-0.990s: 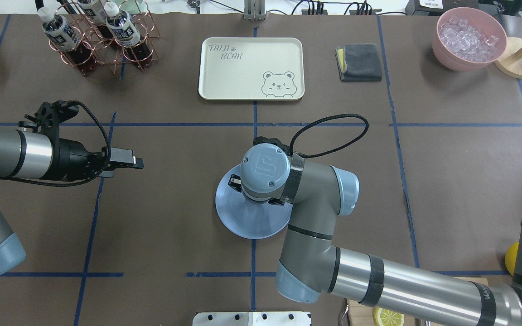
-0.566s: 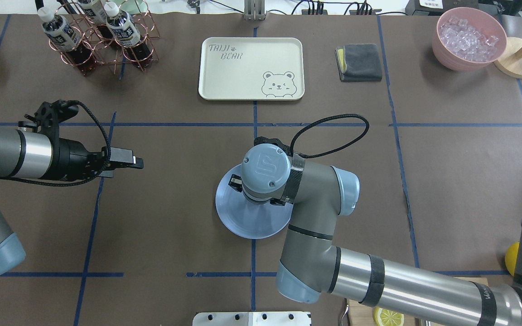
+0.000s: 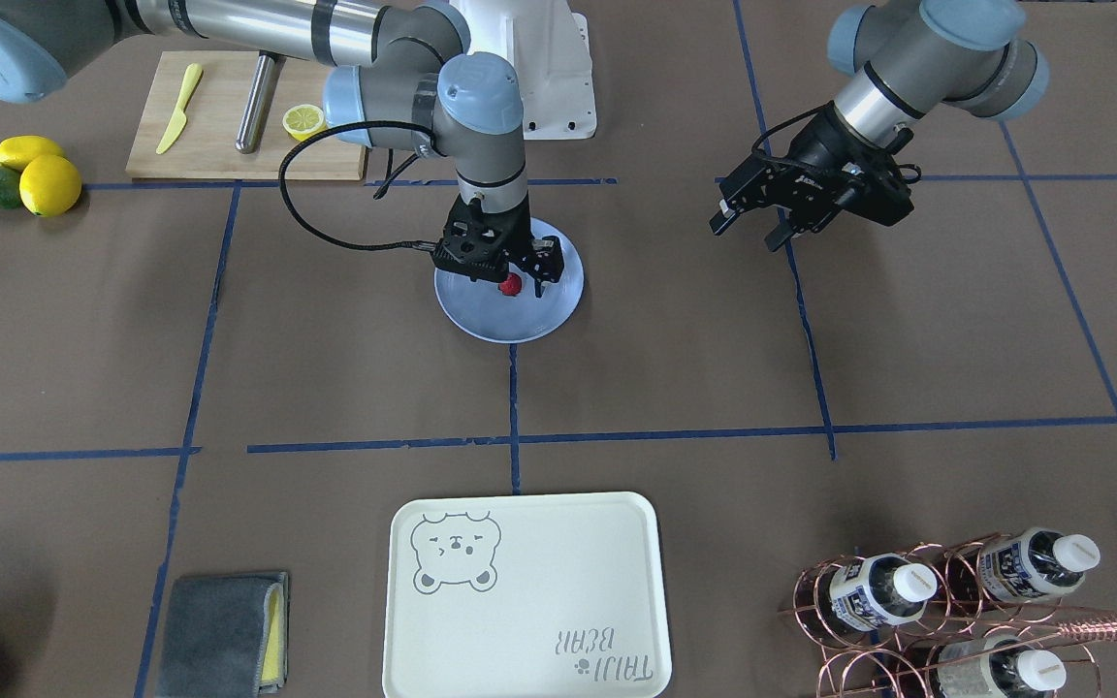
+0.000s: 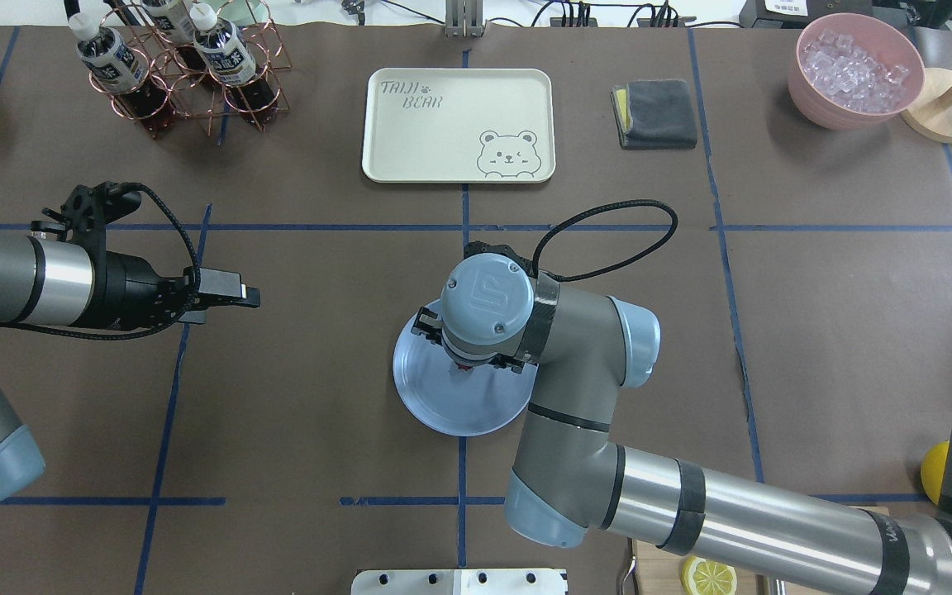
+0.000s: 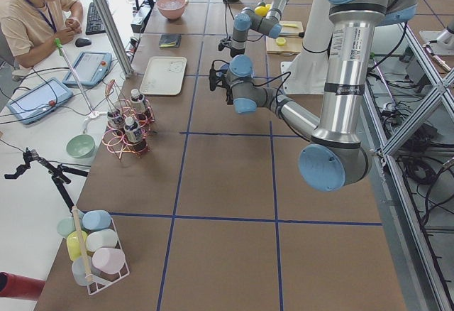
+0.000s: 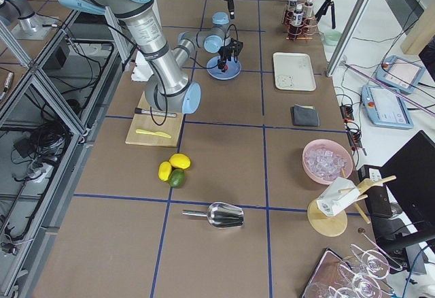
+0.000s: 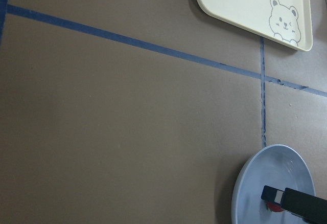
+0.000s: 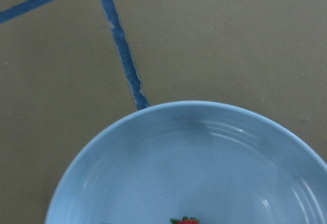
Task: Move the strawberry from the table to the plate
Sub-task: 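Open the right gripper and lift both arms away from the plate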
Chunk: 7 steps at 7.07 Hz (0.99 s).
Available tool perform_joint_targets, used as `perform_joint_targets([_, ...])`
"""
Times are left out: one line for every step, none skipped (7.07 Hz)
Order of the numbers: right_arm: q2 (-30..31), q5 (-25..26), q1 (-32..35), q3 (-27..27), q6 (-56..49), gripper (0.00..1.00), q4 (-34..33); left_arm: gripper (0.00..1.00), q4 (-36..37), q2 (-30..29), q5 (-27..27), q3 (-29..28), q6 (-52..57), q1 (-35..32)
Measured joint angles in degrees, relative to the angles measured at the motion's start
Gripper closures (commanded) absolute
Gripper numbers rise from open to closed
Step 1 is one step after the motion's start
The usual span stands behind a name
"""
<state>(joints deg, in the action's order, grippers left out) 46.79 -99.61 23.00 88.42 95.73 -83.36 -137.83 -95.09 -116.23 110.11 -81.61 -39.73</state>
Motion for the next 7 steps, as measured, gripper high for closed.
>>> perform_joint_targets([1.4, -1.34, 1.5, 2.98, -0.18, 0.0, -0.94, 0.0, -0.06, 0.5, -0.16, 0.17, 0.64, -0.2])
perform_joint_targets([4.84, -3.51, 3.44, 8.18, -1.44, 0.0, -2.22, 0.0, -0.09, 1.36, -0.38, 0.24, 2.99, -0.65])
perform_joint_targets([9.86, -5.76, 5.51, 14.35, -4.48, 0.0, -2.82, 0.0, -0.09, 2.84, -0.52, 0.26, 7.0, -1.36])
perform_joint_targets([15.69, -7.98, 7.87, 20.08, -8.82, 0.0, -2.91, 0.0, -0.08, 5.08, -0.63, 0.26, 12.6, -2.44])
perform_joint_targets([22.48, -10.5, 10.98, 24.9, -14.9, 0.0, -2.66, 0.0, -0.07, 8.06, -0.75, 0.25, 19.4, -3.55])
perform_joint_targets([28.84, -12.91, 14.65, 28.19, -21.83, 0.0, -2.35, 0.0, -0.05, 11.13, -1.77, 0.0, 26.71, -5.26])
perform_joint_targets([34.39, -15.61, 19.27, 30.06, -29.62, 0.0, -2.12, 0.0, 0.03, 13.41, -4.83, -1.27, 35.07, -9.31])
